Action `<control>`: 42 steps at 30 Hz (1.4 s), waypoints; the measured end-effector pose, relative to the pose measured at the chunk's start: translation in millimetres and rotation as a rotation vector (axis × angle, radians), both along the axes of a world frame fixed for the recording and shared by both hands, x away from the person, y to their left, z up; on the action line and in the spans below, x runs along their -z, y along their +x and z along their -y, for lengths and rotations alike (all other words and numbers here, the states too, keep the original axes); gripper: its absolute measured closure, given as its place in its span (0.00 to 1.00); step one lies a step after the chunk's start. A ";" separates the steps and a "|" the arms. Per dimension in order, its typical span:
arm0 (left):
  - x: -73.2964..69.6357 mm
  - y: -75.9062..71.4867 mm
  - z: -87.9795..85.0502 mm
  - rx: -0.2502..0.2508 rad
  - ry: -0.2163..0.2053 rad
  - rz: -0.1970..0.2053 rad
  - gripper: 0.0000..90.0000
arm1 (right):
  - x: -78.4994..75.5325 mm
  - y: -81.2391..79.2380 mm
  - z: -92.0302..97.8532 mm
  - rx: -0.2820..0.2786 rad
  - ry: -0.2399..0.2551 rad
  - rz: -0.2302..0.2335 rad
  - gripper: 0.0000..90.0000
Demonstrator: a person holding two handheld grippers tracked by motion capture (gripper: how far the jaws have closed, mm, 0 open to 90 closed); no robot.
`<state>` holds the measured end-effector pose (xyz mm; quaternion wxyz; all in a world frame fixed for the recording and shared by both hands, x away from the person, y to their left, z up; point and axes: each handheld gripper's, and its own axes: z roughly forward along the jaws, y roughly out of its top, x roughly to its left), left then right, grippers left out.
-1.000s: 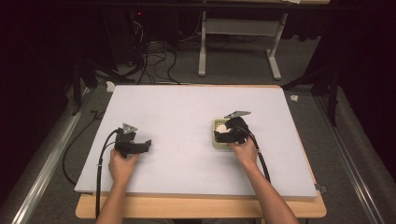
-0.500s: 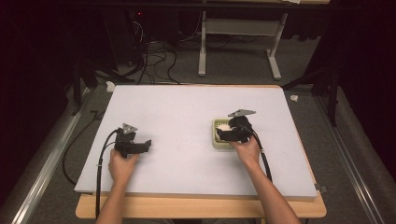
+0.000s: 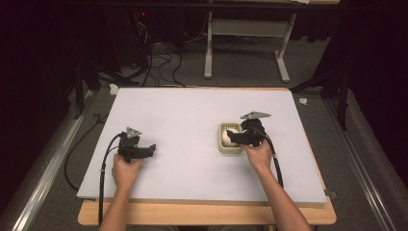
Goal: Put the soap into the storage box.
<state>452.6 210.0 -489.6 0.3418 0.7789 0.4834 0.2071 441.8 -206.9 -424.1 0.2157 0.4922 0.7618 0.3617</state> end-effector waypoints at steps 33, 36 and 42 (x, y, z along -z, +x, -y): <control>0.1 0.0 0.2 0.000 0.000 0.001 0.17 | -11.1 -16.2 29.6 0.040 0.025 0.042 0.33; 0.1 0.0 0.1 0.000 0.000 0.001 0.17 | -11.7 -17.9 33.1 0.044 0.031 0.046 0.33; 0.1 0.0 0.2 0.000 0.001 0.001 0.17 | -12.8 -21.6 40.4 0.056 0.040 0.049 0.33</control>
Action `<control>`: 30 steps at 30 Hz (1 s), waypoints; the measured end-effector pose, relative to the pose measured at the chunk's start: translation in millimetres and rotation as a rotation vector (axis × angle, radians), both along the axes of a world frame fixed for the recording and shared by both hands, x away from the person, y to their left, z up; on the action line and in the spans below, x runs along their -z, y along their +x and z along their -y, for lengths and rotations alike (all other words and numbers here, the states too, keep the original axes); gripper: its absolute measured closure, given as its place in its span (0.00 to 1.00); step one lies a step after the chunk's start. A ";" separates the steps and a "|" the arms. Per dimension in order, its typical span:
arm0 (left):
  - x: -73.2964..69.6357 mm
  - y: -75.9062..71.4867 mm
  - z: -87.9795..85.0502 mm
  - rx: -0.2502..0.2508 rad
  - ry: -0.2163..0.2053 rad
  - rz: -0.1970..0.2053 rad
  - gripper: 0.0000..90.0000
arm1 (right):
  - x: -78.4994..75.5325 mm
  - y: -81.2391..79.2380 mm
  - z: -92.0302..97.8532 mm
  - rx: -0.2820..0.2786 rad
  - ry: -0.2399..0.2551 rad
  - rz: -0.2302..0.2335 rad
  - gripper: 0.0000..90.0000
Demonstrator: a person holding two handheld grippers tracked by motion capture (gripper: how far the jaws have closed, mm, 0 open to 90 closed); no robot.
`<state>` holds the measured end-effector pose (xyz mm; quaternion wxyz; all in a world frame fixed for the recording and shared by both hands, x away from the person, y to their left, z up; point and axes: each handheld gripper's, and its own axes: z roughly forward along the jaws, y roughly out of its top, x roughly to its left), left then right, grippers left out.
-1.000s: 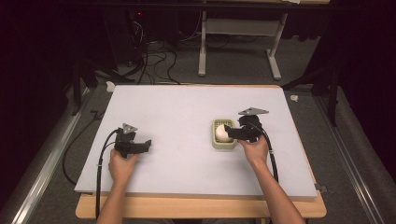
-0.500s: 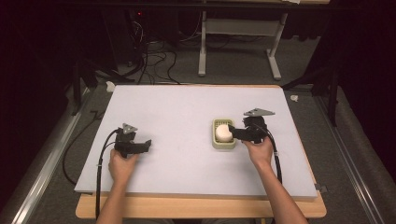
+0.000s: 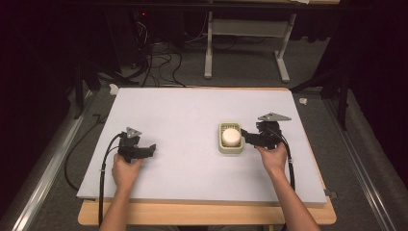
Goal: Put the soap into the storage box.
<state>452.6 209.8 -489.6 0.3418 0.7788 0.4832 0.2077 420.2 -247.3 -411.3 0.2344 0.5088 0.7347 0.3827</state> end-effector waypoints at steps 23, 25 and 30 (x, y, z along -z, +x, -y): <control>0.0 0.0 -0.1 0.000 -0.001 0.000 0.17 | 2.6 -11.9 21.3 0.031 0.012 0.004 0.33; 0.0 0.0 -0.1 0.000 0.000 0.000 0.17 | 2.8 -13.1 23.0 0.039 0.016 0.003 0.33; -0.1 0.0 -0.1 0.000 0.000 -0.001 0.17 | 3.2 -15.6 28.2 0.048 0.018 0.003 0.33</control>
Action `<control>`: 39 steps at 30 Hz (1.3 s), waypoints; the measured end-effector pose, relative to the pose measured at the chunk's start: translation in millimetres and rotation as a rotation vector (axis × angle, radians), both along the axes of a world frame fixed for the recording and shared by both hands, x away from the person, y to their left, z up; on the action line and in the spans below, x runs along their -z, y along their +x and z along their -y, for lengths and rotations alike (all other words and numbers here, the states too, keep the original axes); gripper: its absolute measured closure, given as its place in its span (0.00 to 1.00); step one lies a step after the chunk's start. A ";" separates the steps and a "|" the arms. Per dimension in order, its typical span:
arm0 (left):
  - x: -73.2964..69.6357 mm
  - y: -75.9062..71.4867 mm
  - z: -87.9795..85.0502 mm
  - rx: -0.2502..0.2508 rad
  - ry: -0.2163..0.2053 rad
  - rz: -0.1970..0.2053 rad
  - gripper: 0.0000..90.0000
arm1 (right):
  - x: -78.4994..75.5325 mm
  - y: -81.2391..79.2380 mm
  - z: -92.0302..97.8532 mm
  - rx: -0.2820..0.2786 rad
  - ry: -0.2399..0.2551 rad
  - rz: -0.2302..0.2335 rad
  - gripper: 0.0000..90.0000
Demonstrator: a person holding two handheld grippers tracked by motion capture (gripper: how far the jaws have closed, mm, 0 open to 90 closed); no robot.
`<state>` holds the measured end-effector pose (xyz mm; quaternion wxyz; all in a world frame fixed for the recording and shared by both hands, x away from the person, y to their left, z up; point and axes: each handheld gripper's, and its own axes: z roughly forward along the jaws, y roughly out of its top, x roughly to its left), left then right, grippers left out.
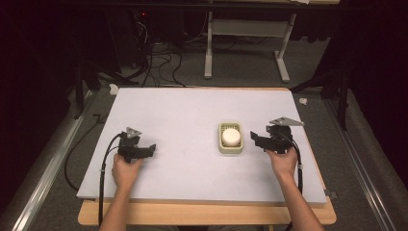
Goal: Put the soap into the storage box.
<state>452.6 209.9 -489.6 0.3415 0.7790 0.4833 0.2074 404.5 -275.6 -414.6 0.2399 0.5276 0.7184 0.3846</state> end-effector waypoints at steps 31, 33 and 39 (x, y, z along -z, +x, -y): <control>0.1 0.0 0.1 0.000 0.000 0.001 0.17 | 10.9 -17.4 27.8 0.065 0.040 -0.001 0.33; 0.1 0.0 0.1 0.000 0.000 0.001 0.17 | 12.7 -18.7 29.6 0.067 0.047 -0.004 0.33; 0.1 0.0 0.1 0.000 0.000 0.001 0.17 | 18.4 -22.3 34.1 0.062 0.061 -0.007 0.33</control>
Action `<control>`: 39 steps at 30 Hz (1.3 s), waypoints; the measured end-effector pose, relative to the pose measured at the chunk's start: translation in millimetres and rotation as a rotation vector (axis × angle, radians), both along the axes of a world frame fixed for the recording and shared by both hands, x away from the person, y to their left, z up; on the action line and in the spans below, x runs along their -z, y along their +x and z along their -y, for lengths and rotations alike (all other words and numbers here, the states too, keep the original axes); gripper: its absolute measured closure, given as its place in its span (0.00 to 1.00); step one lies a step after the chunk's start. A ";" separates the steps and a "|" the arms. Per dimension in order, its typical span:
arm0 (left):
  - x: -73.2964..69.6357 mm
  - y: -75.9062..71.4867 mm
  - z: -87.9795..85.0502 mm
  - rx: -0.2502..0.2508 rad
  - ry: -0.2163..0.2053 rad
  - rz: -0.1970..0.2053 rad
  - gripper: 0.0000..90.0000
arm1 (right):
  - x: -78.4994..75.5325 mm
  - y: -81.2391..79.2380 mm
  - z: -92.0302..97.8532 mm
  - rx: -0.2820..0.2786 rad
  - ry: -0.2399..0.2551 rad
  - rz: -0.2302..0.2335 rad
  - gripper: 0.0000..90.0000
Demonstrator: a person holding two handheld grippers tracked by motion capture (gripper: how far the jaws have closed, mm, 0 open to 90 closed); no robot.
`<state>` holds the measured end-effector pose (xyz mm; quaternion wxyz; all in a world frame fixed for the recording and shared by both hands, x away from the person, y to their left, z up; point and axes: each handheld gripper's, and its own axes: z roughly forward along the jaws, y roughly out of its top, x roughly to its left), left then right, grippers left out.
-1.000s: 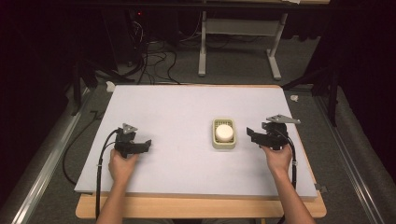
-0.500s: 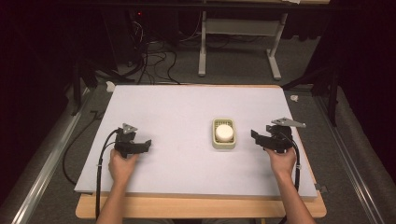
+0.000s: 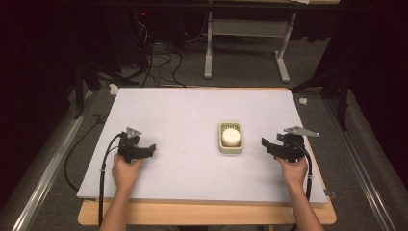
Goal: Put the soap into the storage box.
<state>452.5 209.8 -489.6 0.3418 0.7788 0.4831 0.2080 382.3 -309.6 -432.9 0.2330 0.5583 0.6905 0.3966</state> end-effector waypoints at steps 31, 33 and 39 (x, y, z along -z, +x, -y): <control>0.0 0.0 0.0 0.000 0.000 0.000 0.17 | 35.3 -7.8 6.8 0.036 -0.007 -0.080 0.34; 0.0 0.0 0.0 0.000 0.001 0.000 0.17 | 37.3 -7.6 5.8 0.034 -0.012 -0.083 0.34; 0.0 0.0 0.0 0.000 0.000 0.000 0.17 | 41.3 -7.1 2.6 0.033 -0.016 -0.101 0.34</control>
